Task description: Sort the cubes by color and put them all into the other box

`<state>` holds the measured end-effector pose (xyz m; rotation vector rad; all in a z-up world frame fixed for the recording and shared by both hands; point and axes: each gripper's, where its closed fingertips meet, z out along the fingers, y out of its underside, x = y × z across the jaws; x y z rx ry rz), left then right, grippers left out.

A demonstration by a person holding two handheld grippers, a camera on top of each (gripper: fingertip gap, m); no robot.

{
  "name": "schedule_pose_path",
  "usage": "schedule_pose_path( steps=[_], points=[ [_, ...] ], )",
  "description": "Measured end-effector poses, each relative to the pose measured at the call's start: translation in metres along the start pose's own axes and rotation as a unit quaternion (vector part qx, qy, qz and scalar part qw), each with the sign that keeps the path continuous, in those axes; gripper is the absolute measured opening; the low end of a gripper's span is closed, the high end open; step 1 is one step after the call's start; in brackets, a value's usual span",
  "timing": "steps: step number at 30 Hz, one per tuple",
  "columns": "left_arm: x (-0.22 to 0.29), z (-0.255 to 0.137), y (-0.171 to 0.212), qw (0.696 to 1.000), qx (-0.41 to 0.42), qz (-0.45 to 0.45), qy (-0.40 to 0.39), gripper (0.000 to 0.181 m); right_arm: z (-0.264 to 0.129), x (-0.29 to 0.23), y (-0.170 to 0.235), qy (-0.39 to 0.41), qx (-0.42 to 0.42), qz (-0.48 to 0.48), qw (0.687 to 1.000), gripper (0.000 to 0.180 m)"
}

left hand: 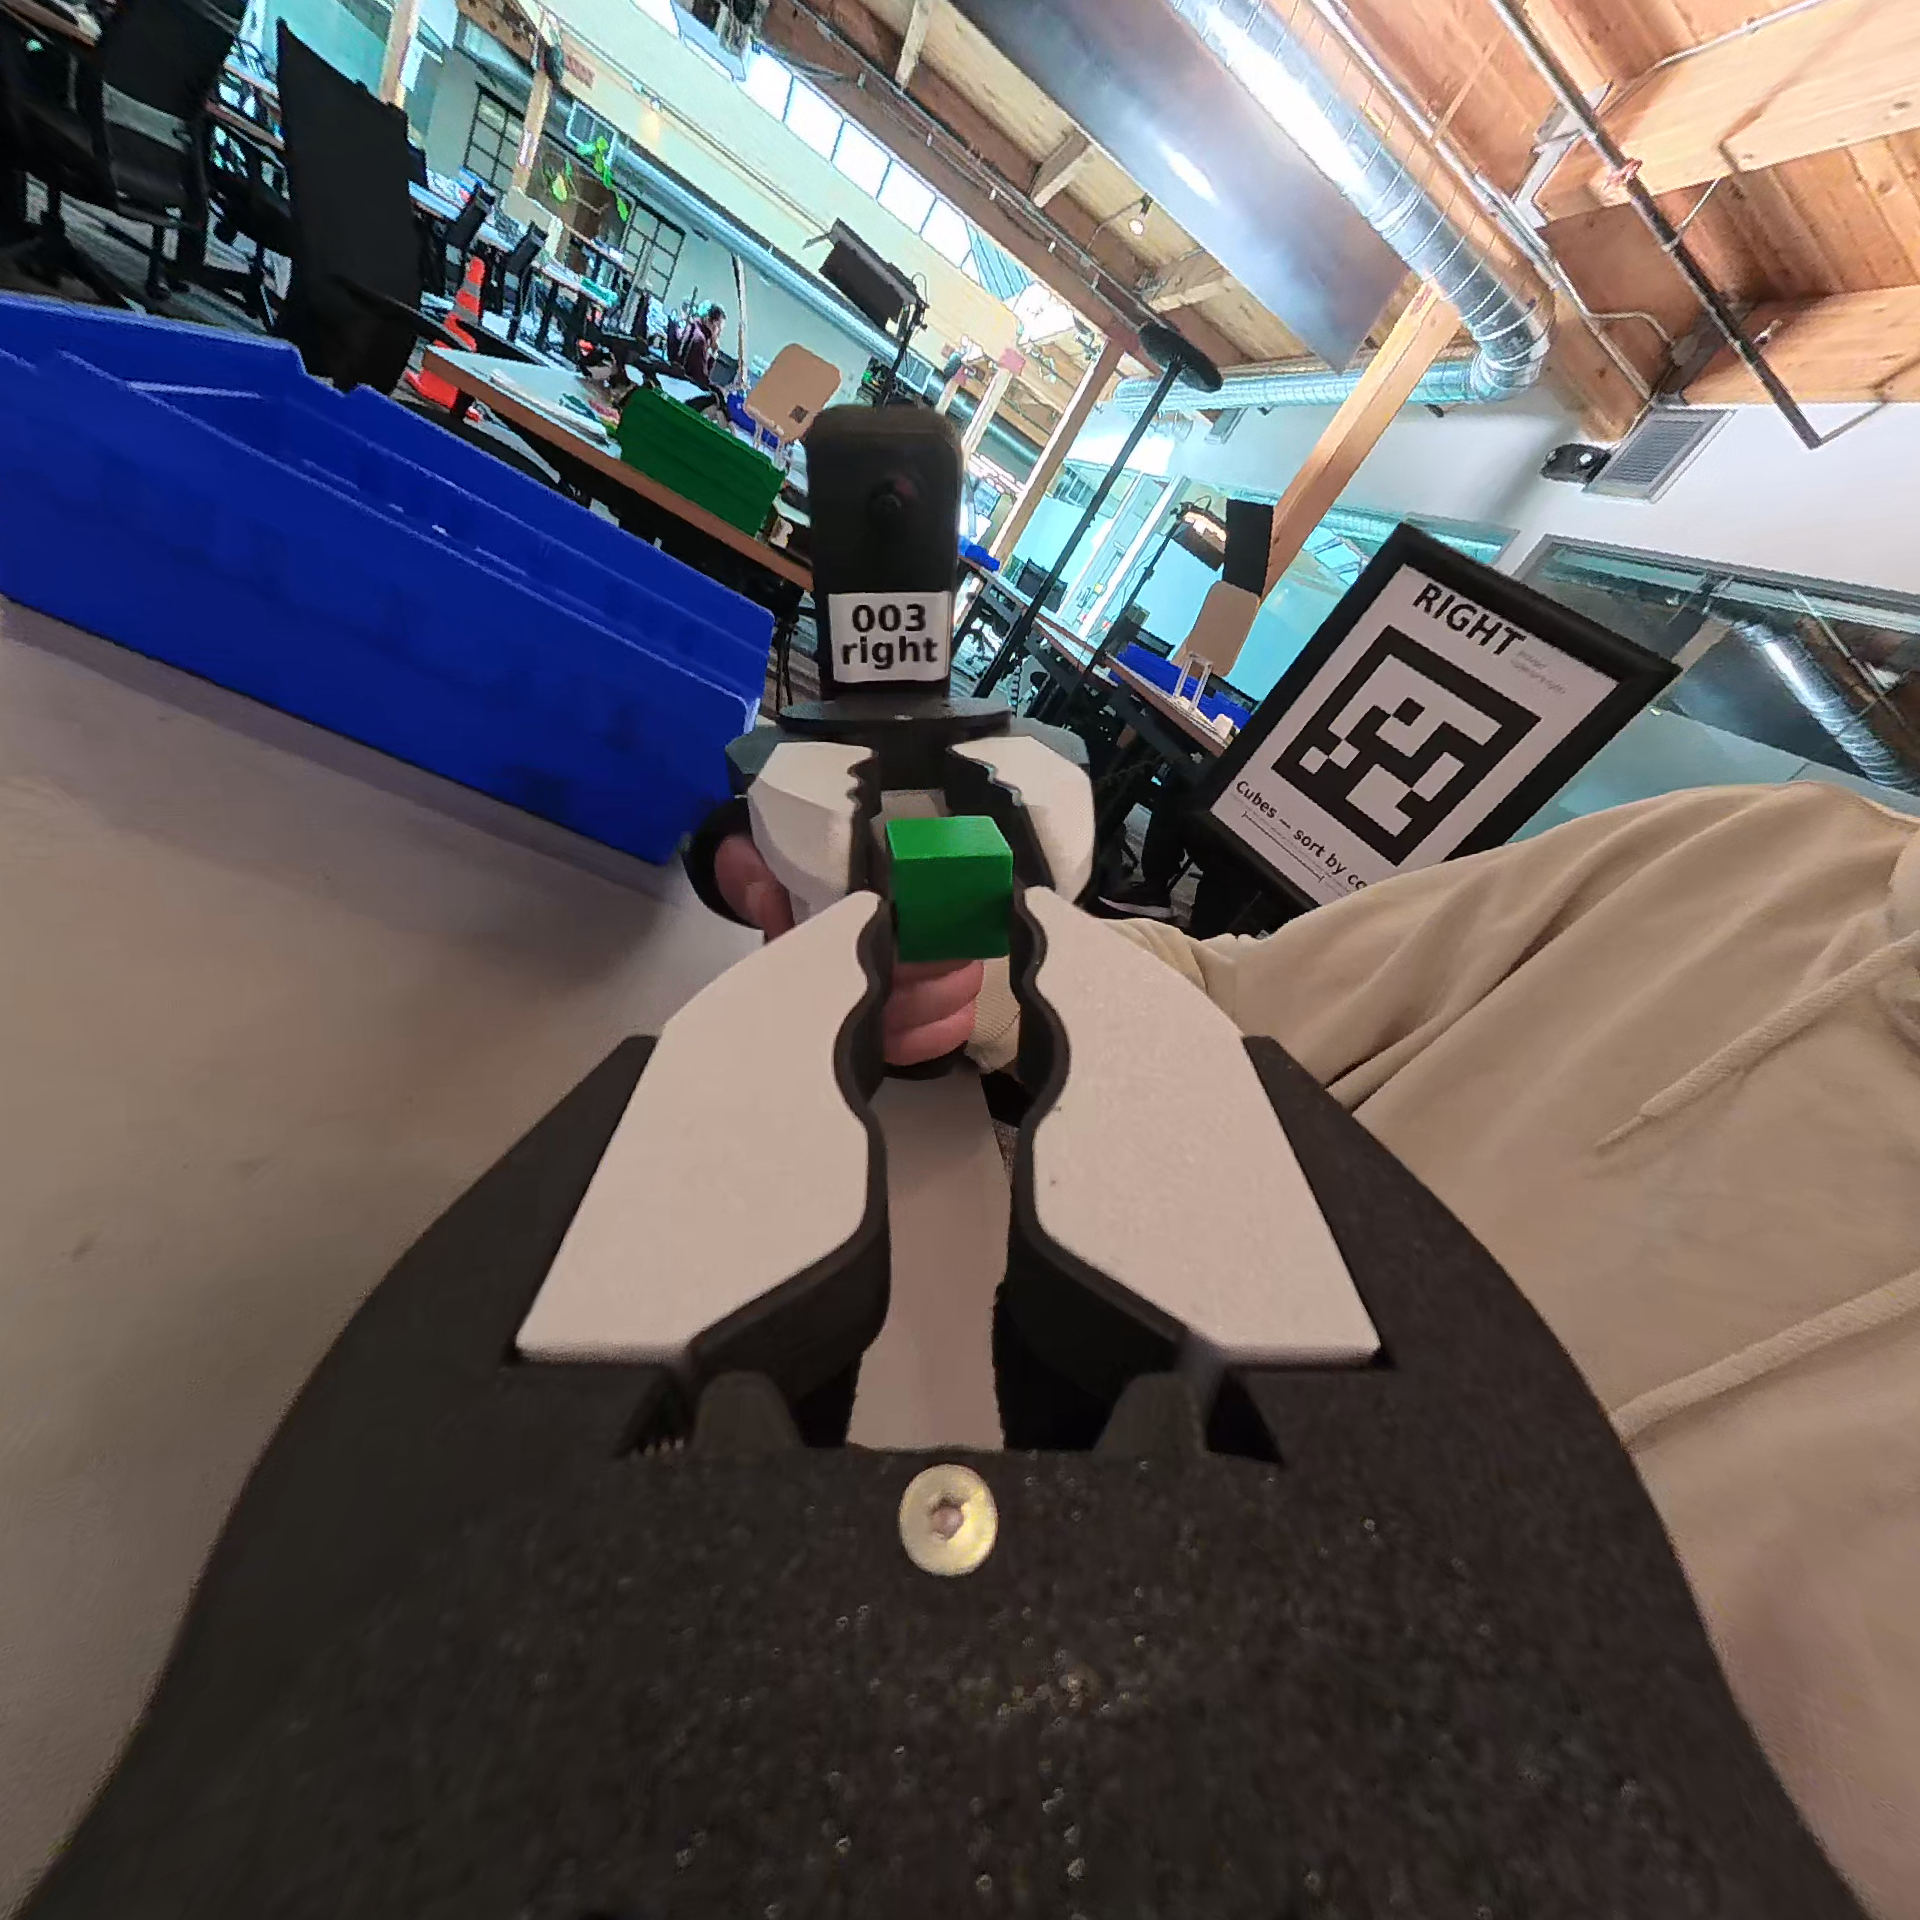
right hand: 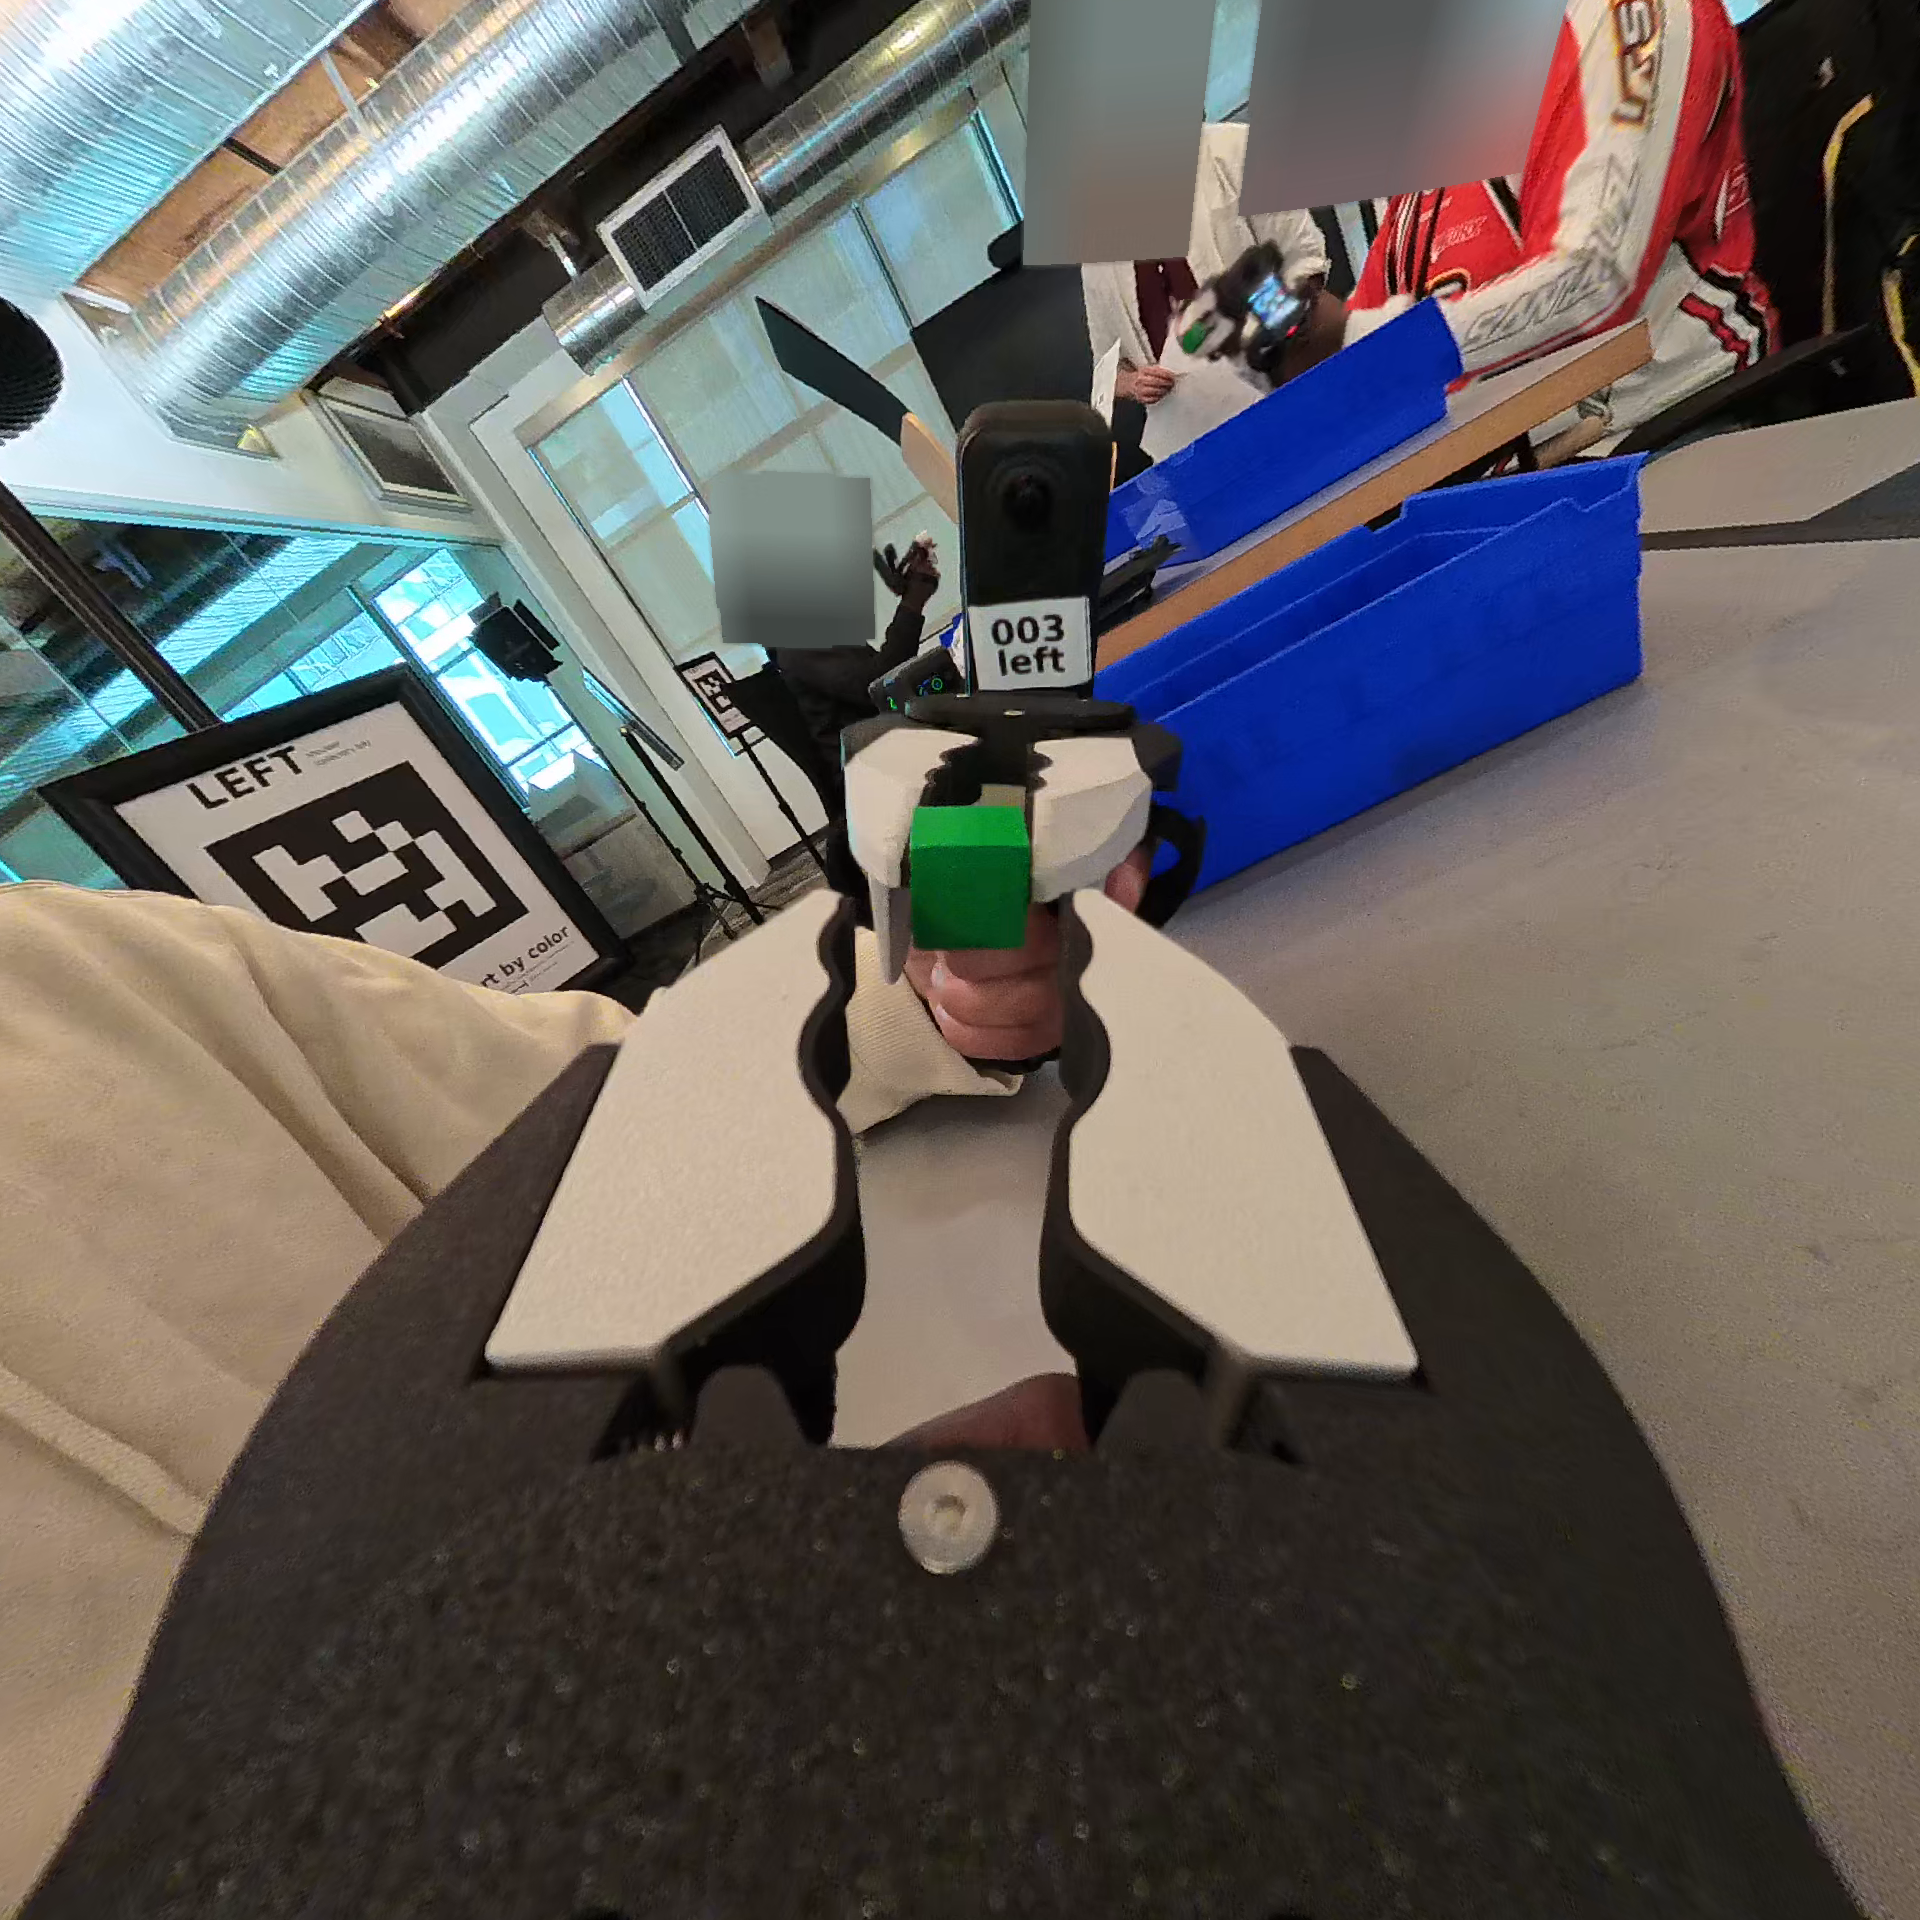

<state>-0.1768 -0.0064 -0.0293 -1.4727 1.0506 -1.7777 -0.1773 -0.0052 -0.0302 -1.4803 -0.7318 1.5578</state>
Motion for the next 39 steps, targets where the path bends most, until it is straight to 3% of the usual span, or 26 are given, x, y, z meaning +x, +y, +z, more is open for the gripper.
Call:
schedule_pose_path(
  steps=[4, 7, 9, 11, 13, 15, 16, 17, 22, 25, 27, 30, 33, 35, 39],
  points=[
    [-0.002, 0.004, 0.005, 1.000, -0.009, -0.003, -0.004, 0.020, -0.001, 0.005, 0.002, 0.017, 0.001, -0.017, 1.000, 0.021],
    [-0.004, 0.003, 0.006, 0.999, -0.014, 0.013, -0.033, 0.022, -0.002, 0.006, 0.003, 0.026, -0.001, -0.028, 0.999, 0.021],
    [-0.004, -0.005, 0.001, 0.997, -0.005, 0.028, -0.076, 0.050, -0.006, 0.004, 0.000, 0.030, 0.007, -0.034, 0.999, 0.021],
    [-0.016, -0.022, 0.000, 0.982, -0.011, 0.051, -0.184, 0.070, -0.013, 0.006, -0.002, 0.051, 0.011, -0.043, 0.998, 0.021],
    [-0.037, -0.056, -0.001, 0.926, -0.023, 0.112, -0.359, 0.078, -0.024, 0.009, -0.002, 0.084, 0.018, -0.056, 0.995, 0.021],
    [-0.051, -0.107, -0.001, 0.827, -0.019, 0.146, -0.543, 0.076, -0.040, 0.022, -0.002, 0.151, 0.029, -0.071, 0.985, 0.021],
    [-0.049, -0.125, 0.001, 0.792, -0.003, 0.147, -0.592, 0.074, -0.050, 0.031, -0.001, 0.198, 0.039, -0.075, 0.977, 0.021],
    [-0.045, -0.132, 0.007, 0.782, 0.011, 0.142, -0.607, 0.071, -0.060, 0.039, 0.001, 0.237, 0.046, -0.075, 0.968, 0.021],
    [-0.035, -0.130, 0.027, 0.782, 0.010, 0.135, -0.608, 0.072, -0.092, 0.064, 0.009, 0.384, 0.037, -0.107, 0.916, 0.021],
    [-0.033, -0.127, 0.030, 0.786, 0.000, 0.143, -0.601, 0.072, -0.096, 0.064, 0.004, 0.409, 0.038, -0.116, 0.905, 0.021],
    [-0.033, -0.124, 0.034, 0.794, -0.005, 0.139, -0.592, 0.072, -0.110, 0.060, -0.015, 0.432, 0.039, -0.142, 0.890, 0.021],
    [-0.034, -0.120, 0.041, 0.805, -0.013, 0.127, -0.579, 0.071, -0.169, 0.055, -0.076, 0.514, 0.035, -0.168, 0.840, 0.021],
    [-0.036, -0.117, 0.046, 0.809, -0.023, 0.124, -0.573, 0.070, -0.236, 0.083, -0.119, 0.566, -0.056, -0.115, 0.815, 0.021],
    [-0.039, -0.114, 0.049, 0.811, -0.035, 0.124, -0.571, 0.070, -0.267, 0.130, -0.129, 0.589, -0.139, -0.079, 0.792, 0.021],
    [-0.043, -0.107, 0.050, 0.814, -0.042, 0.120, -0.566, 0.070, -0.290, 0.230, -0.104, 0.575, -0.272, 0.042, 0.770, 0.022]
  ],
)
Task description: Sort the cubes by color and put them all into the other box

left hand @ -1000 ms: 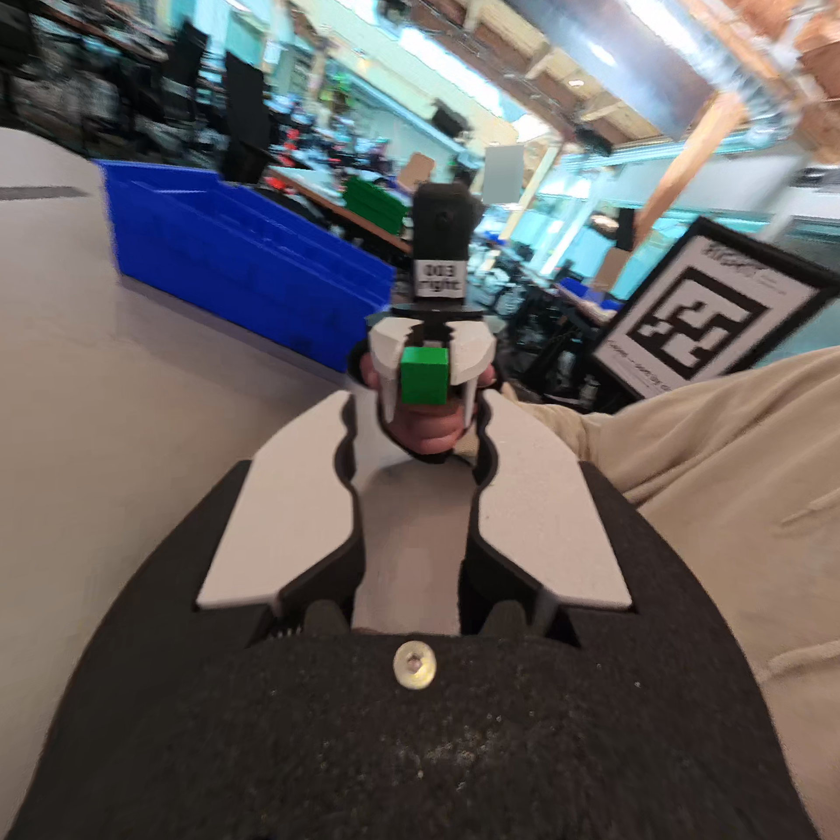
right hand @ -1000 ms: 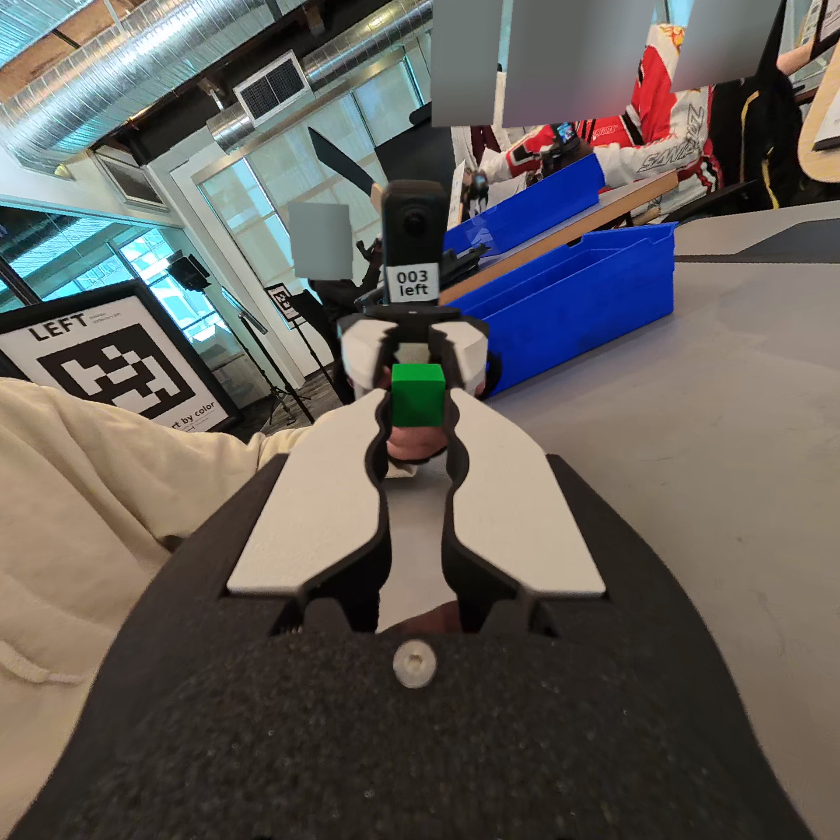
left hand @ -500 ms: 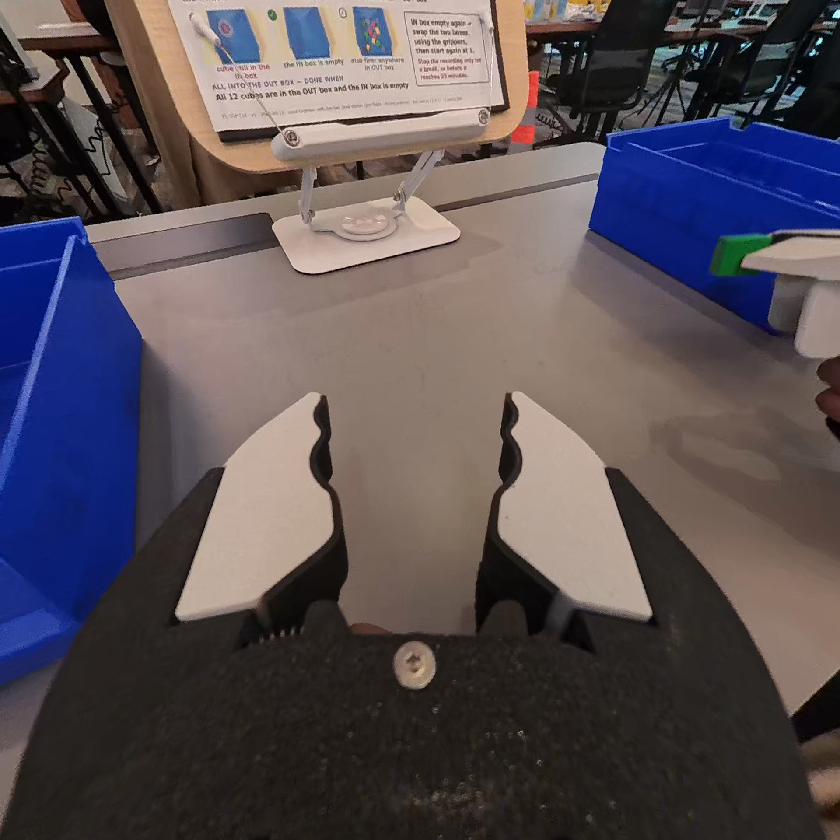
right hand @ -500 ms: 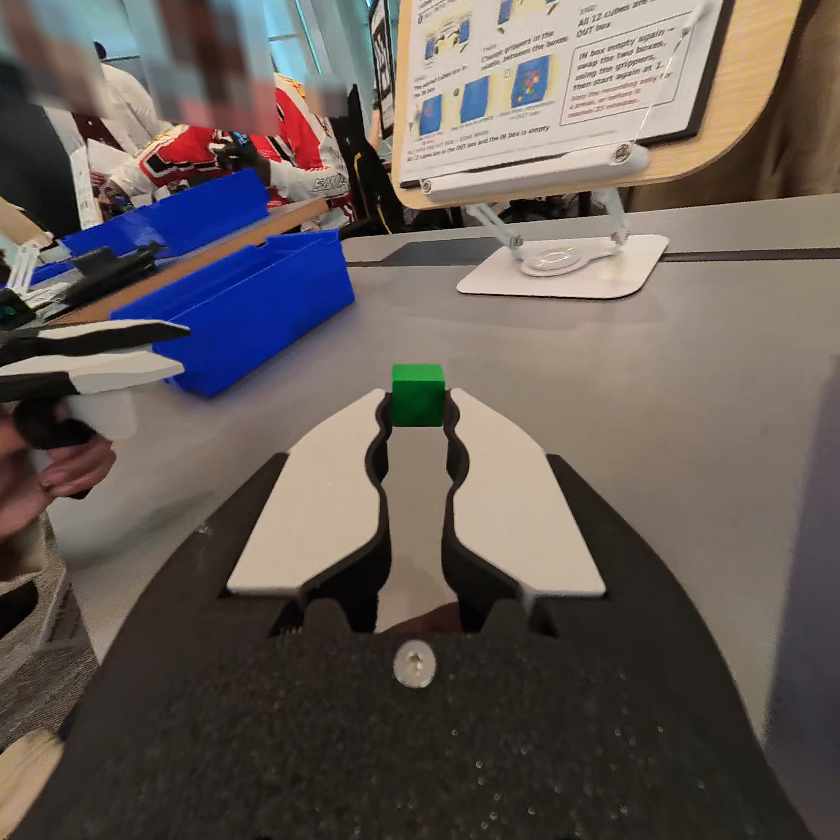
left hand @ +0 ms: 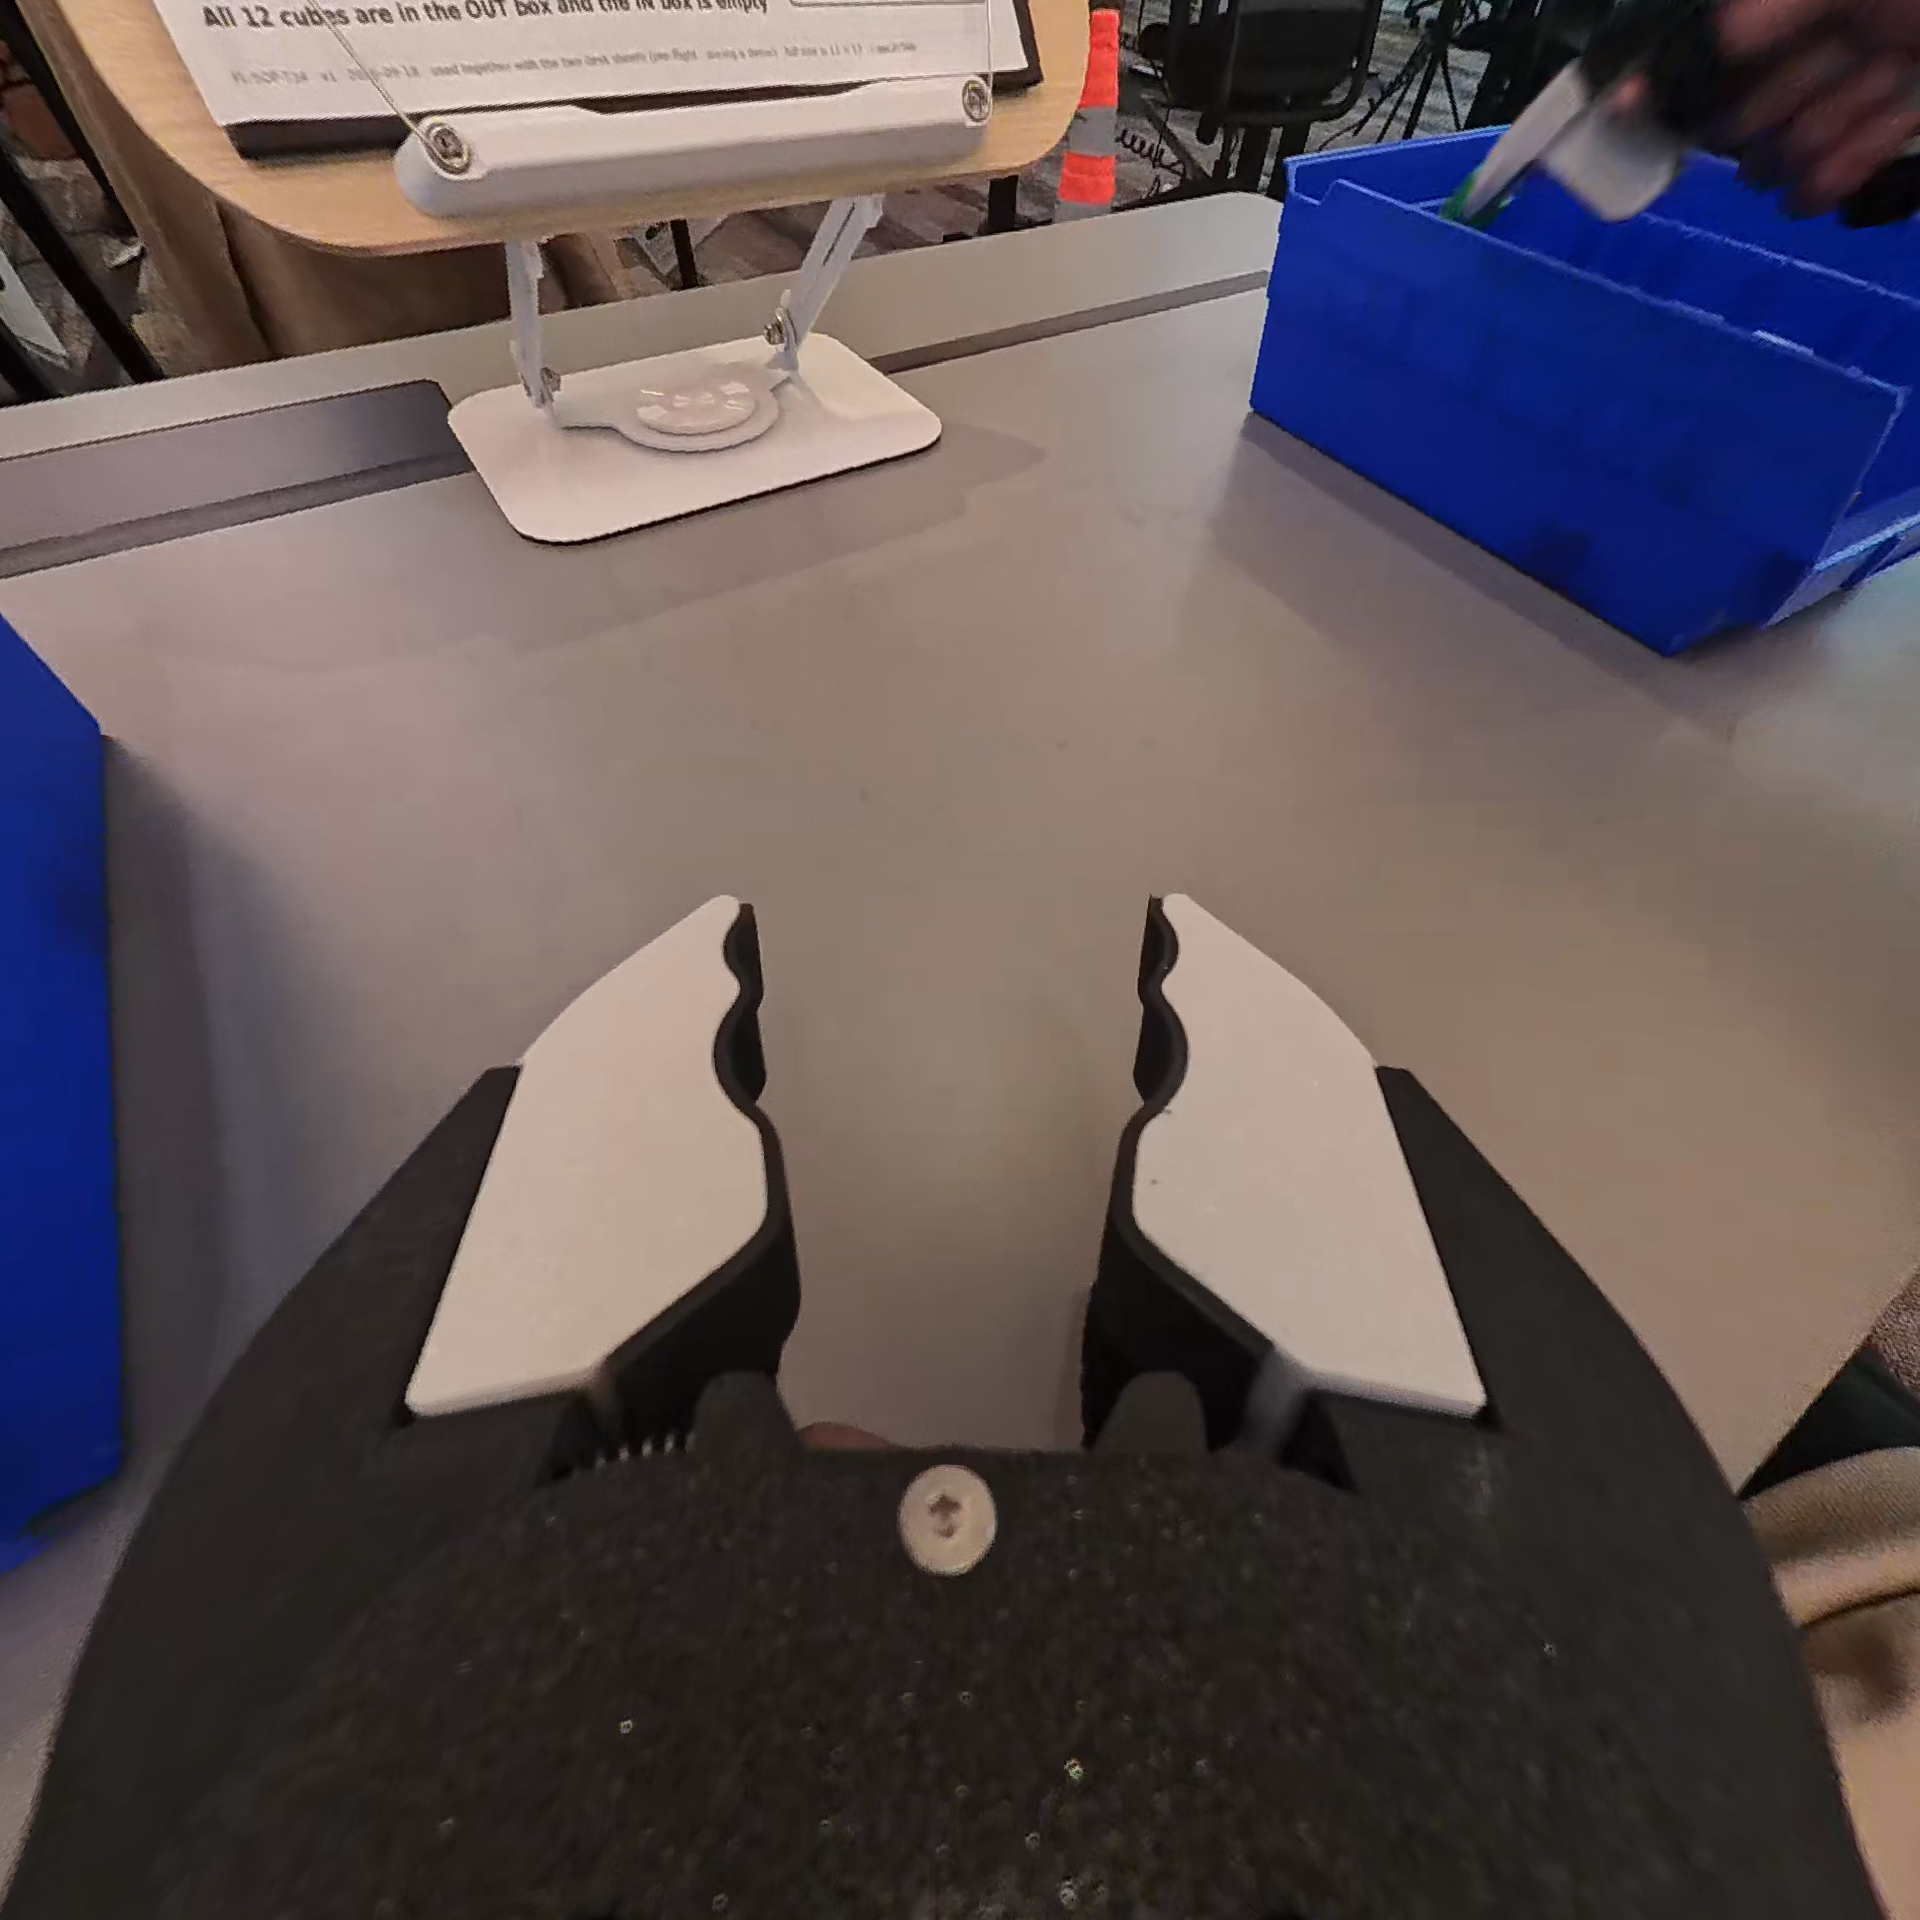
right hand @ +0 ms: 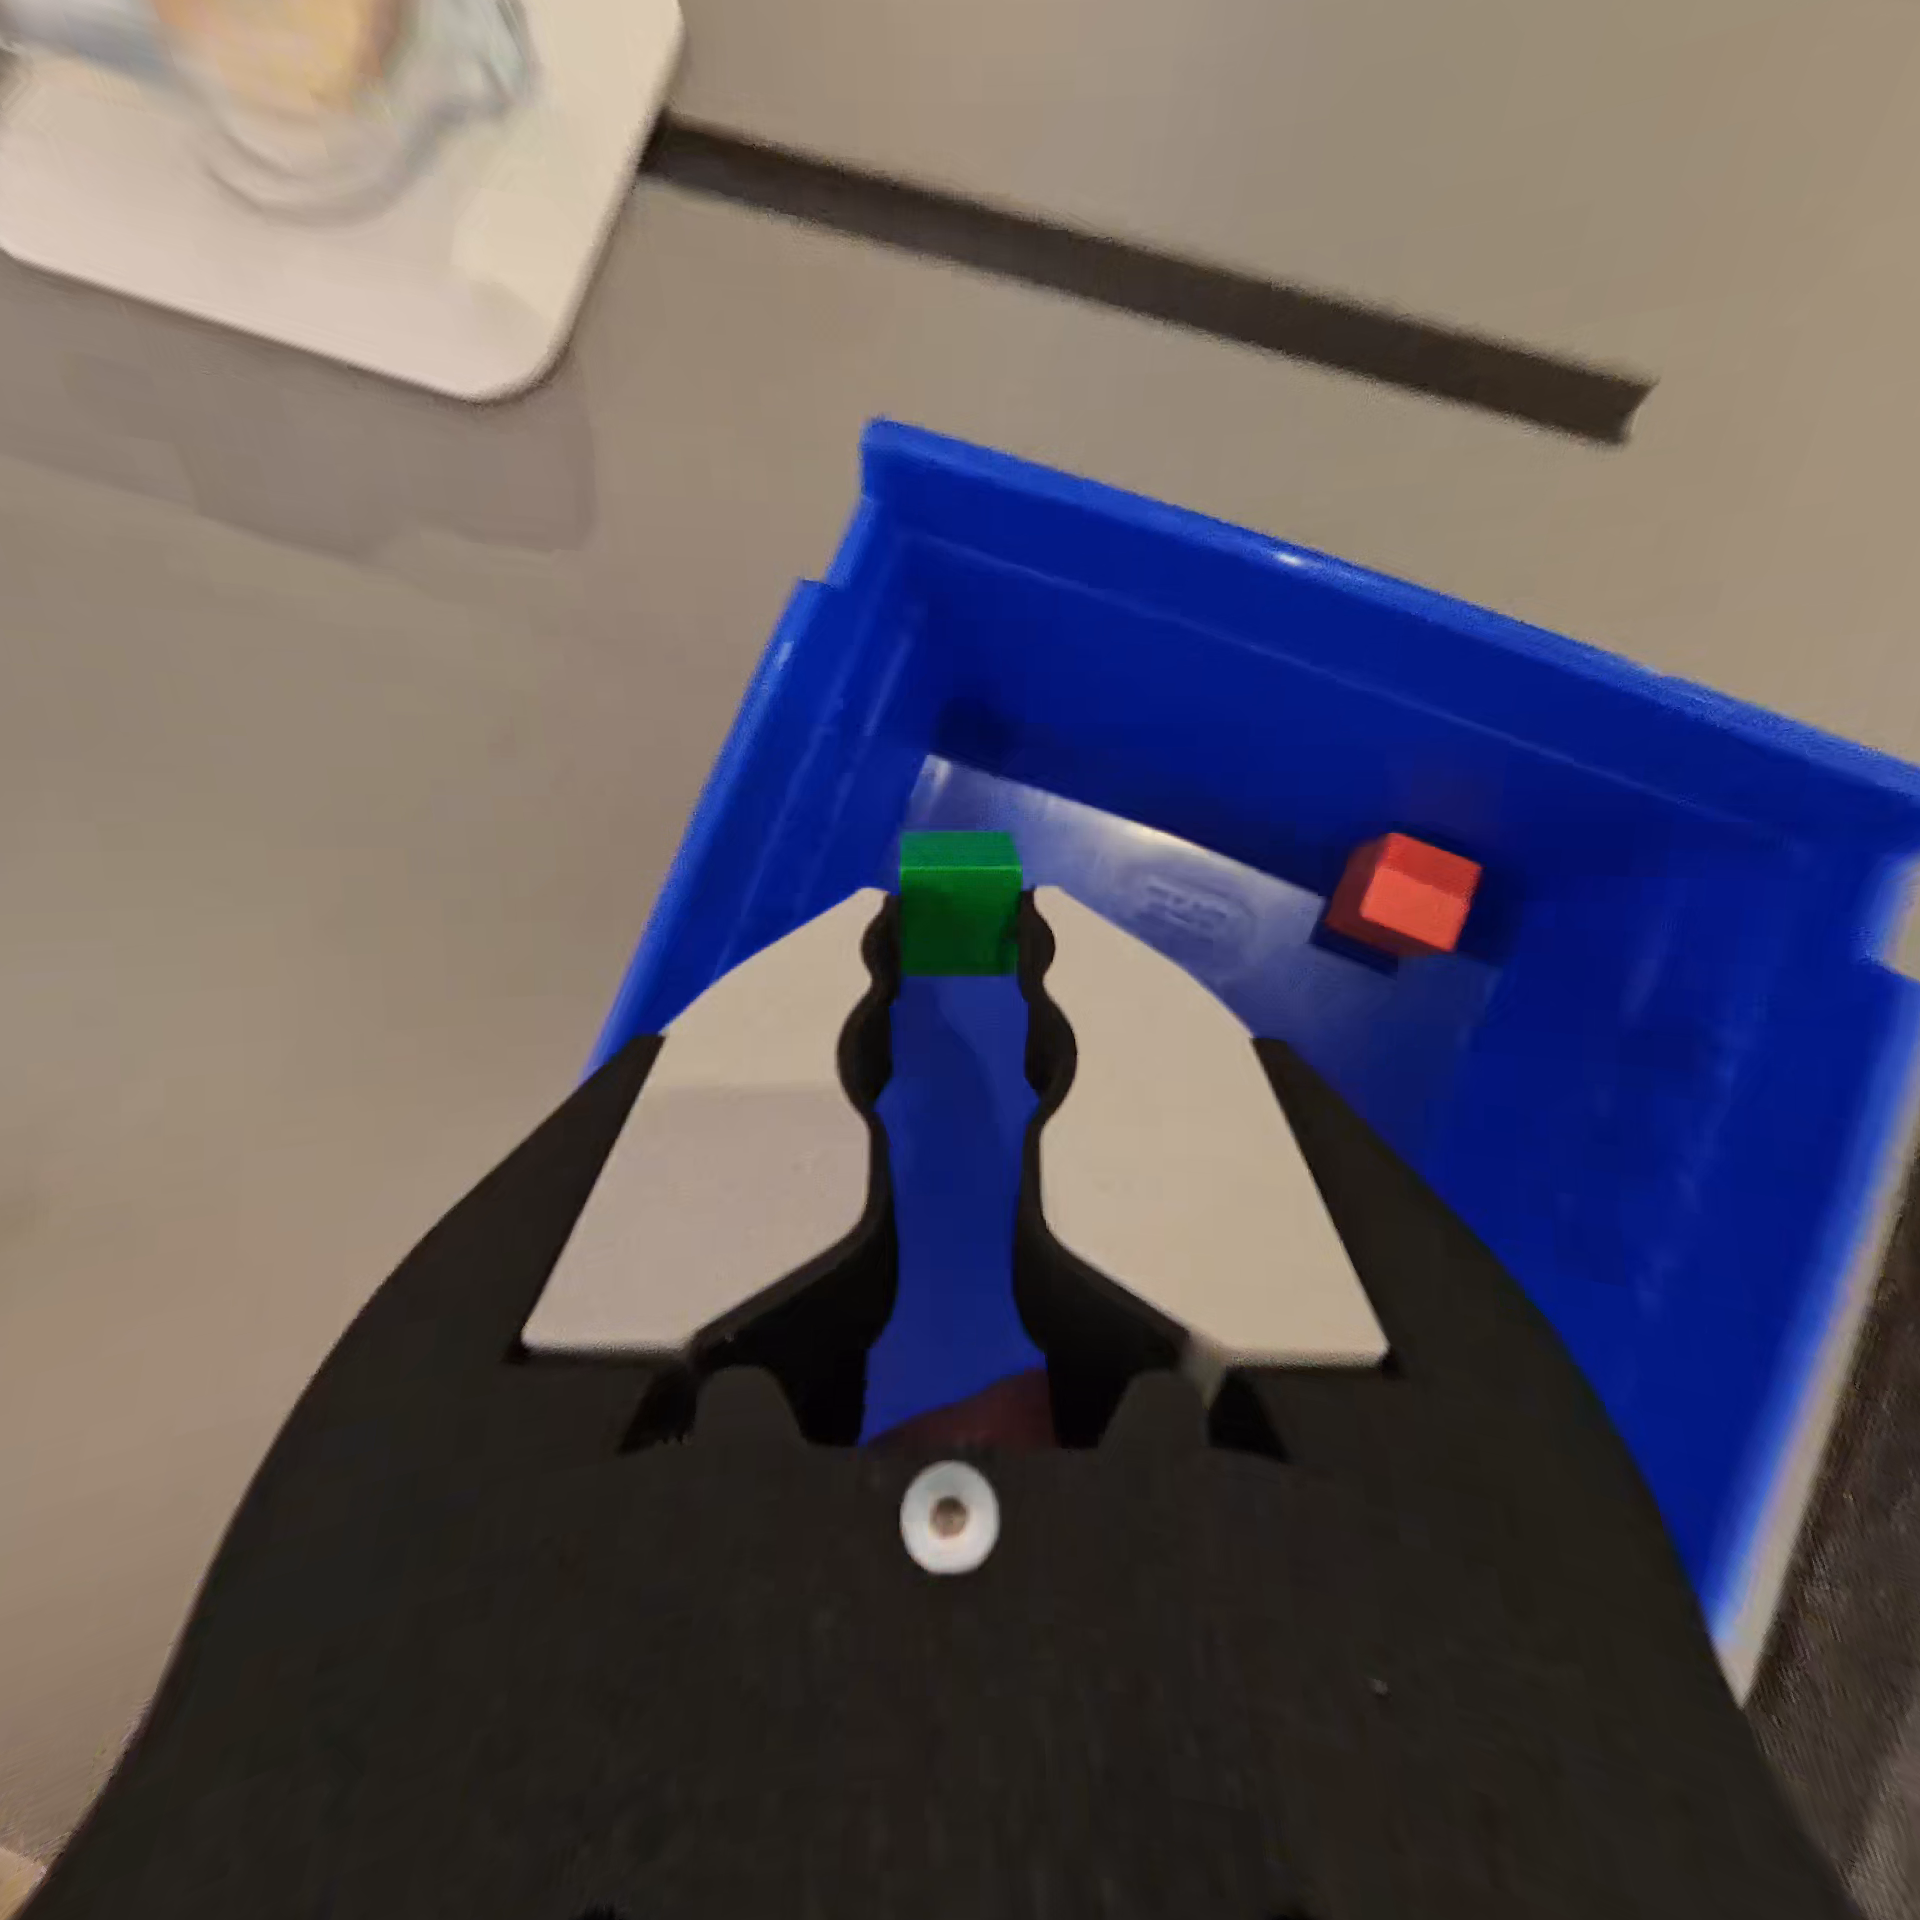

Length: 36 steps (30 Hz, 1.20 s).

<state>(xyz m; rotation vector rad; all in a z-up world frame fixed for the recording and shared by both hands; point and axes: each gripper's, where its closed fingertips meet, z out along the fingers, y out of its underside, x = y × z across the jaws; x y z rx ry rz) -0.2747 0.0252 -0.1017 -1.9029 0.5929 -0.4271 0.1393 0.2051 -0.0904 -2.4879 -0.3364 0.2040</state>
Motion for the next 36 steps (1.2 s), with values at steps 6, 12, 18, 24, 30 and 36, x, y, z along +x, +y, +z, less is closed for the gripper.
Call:
schedule_pose_path(
  steps=[6, 12, 18, 24, 30, 36],
  points=[
    [-0.003, 0.005, 0.005, 1.000, -0.011, 0.019, -0.018, 0.070, 0.076, 0.012, 0.006, -0.028, -0.094, 0.020, 0.995, 0.022],
    [-0.009, 0.009, 0.012, 1.000, -0.023, 0.007, -0.018, 0.070, 0.097, 0.002, 0.010, -0.060, -0.094, 0.034, 0.993, 0.022],
    [-0.005, 0.011, 0.014, 0.999, -0.028, 0.015, -0.017, 0.070, 0.105, 0.005, 0.009, -0.061, -0.079, 0.042, 0.994, 0.022],
    [-0.002, 0.010, 0.012, 1.000, -0.021, 0.000, -0.006, 0.070, 0.060, 0.004, -0.007, -0.075, 0.012, 0.054, 0.996, 0.037],
    [-0.007, 0.005, 0.008, 1.000, -0.010, -0.011, -0.016, 0.069, -0.105, -0.064, -0.004, -0.071, 0.323, 0.058, 0.942, 0.033],
    [-0.007, -0.001, 0.011, 0.999, -0.004, -0.008, -0.042, 0.064, -0.086, -0.219, 0.094, -0.148, 0.354, 0.015, 0.923, 0.036]
  ],
)
